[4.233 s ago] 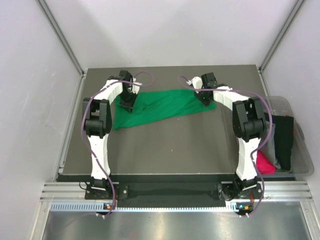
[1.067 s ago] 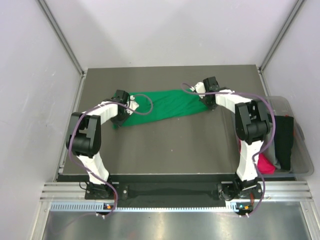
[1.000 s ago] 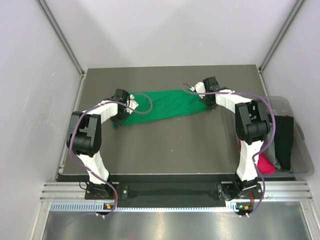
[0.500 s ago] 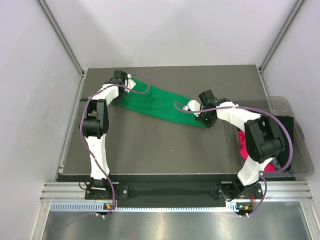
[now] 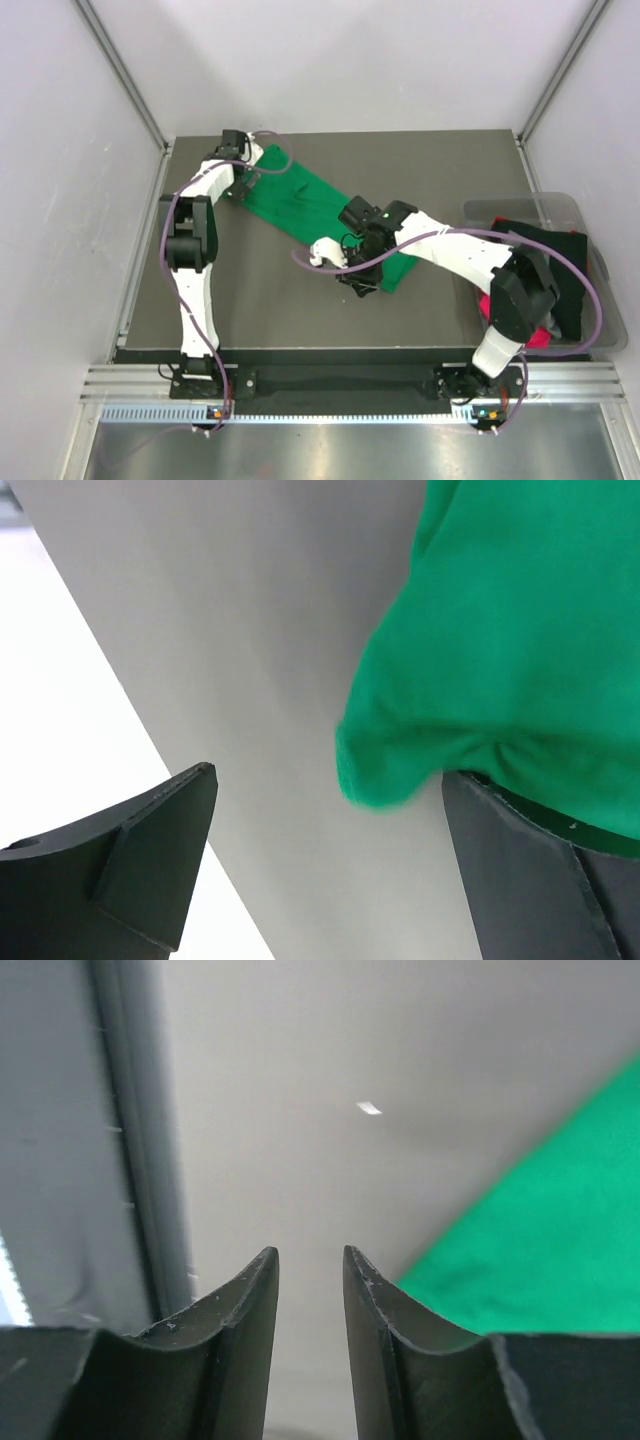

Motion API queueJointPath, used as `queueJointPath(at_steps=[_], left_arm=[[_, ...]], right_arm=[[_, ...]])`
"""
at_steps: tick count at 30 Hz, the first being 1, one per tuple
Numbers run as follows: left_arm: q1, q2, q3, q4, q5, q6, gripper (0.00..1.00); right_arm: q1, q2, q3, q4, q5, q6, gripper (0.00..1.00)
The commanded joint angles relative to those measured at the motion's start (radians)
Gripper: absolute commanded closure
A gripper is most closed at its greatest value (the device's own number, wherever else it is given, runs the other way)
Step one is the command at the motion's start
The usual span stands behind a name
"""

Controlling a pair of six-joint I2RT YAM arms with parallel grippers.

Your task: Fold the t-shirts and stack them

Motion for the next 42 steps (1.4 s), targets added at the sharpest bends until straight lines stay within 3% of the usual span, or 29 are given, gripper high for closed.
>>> queueJointPath(at_steps=[1, 3, 7, 13, 18, 22, 25, 34, 42], left_arm=[[0.008, -0.168, -0.042, -0.021, 0.026, -0.083, 0.01], [0.008, -0.228, -0.088, -0.065, 0.075, -0.164, 0.02], [0.007, -0.392, -0.183, -0.199, 0.311, -0.303, 0.01], [0.008, -0.459, -0.294, -0.23, 0.407, -0.449, 0.01], [0.023, -0.396, -0.305, -0.293, 0.515, -0.524, 0.1], [0.063, -0.342, -0.311, -0.253, 0.549, -0.568, 0.35], [0.112, -0.305, -0.286, -0.231, 0.581, -0.596, 0.44], [0.182, -0.199, -0.213, -0.242, 0.67, -0.645, 0.45], [0.234, -0.088, -0.093, -0.259, 0.733, -0.69, 0.44]], right_arm=[[0.023, -0.002, 0.074, -0.097, -0.143, -0.037, 0.67], [-0.012, -0.016, 0.076, -0.039, -0.115, -0.022, 0.67], [-0.123, -0.009, 0.089, 0.063, -0.043, 0.03, 0.67], [-0.239, 0.089, 0.148, 0.184, 0.02, 0.046, 0.67], [-0.315, 0.212, 0.197, 0.219, 0.038, 0.052, 0.67], [-0.367, 0.257, 0.2, 0.235, 0.073, 0.044, 0.67], [-0.411, 0.266, 0.192, 0.235, 0.086, 0.032, 0.67], [-0.525, 0.264, 0.146, 0.22, 0.101, -0.008, 0.67], [-0.549, 0.323, 0.142, 0.12, 0.077, -0.059, 0.66]])
